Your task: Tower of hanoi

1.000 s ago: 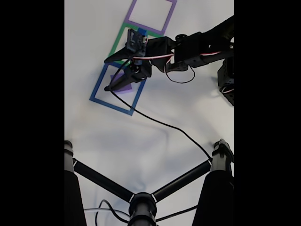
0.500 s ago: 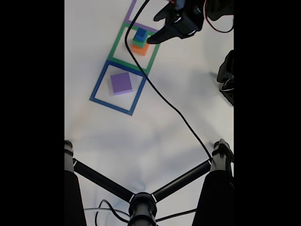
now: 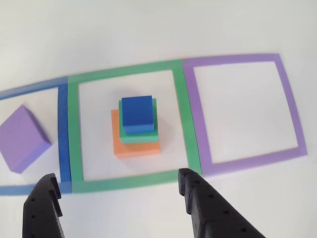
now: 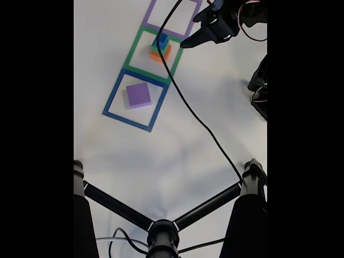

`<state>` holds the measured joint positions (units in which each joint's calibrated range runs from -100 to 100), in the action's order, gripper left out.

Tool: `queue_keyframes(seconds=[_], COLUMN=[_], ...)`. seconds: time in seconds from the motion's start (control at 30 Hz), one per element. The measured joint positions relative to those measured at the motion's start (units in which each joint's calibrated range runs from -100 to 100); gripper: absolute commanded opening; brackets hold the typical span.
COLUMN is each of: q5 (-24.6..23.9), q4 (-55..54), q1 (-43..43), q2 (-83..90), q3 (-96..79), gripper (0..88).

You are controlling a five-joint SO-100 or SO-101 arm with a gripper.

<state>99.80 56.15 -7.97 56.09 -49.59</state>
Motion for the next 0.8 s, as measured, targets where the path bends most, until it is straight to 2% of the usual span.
queue_keyframes(seconds=[0.17, 0.47, 0.8], q5=[0.2, 0.2, -0.2], q4=[-20.5, -50.6, -64.1], q1=[-0.4, -1.6, -1.9], q2=[-0.3, -10.2, -17.8], q3=[-14.1, -28.0, -30.3], gripper=[28.4, 27.5, 26.0])
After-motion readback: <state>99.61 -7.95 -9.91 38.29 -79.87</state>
